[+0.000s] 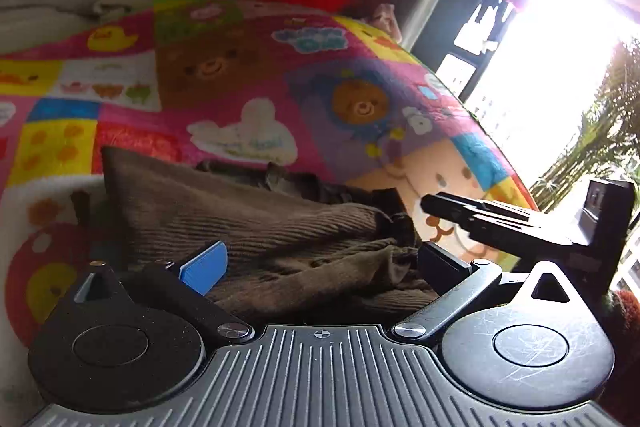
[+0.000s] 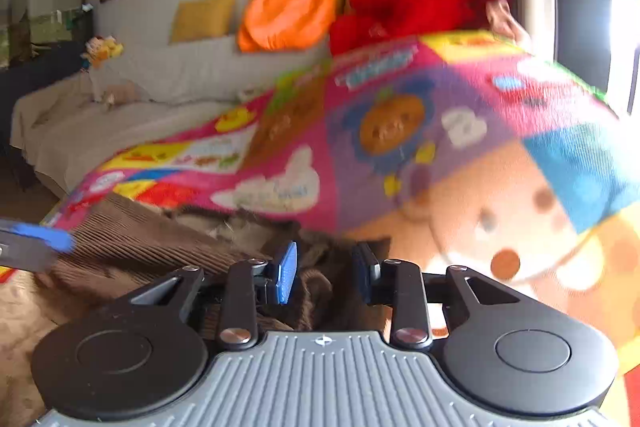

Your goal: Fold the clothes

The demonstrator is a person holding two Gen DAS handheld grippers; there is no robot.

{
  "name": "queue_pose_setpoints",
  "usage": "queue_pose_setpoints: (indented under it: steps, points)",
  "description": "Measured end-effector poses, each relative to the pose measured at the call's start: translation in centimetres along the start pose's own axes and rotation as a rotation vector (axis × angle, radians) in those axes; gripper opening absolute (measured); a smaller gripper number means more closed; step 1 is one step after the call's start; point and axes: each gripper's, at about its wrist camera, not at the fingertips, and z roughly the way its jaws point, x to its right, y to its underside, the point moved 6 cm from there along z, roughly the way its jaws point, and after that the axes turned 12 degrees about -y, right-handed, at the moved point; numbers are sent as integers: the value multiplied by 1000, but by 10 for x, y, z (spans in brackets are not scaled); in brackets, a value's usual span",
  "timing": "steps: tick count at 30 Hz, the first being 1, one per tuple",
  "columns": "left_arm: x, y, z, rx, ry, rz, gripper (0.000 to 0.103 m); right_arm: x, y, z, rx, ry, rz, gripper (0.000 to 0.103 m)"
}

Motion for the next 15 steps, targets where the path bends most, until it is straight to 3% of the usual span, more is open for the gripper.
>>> queue_pose_setpoints:
  steps: [3,10,15]
  points:
    - [-4,12,17,-37,-24,-21,103,-10,5,4,-46,-106,42,30]
    - [8,26,23,-11,-86,96,103,-12,31,26,-143,-94,52,31]
    - [8,28,21,-1,-83,99,103,2,3,19,-70,-48,61,32]
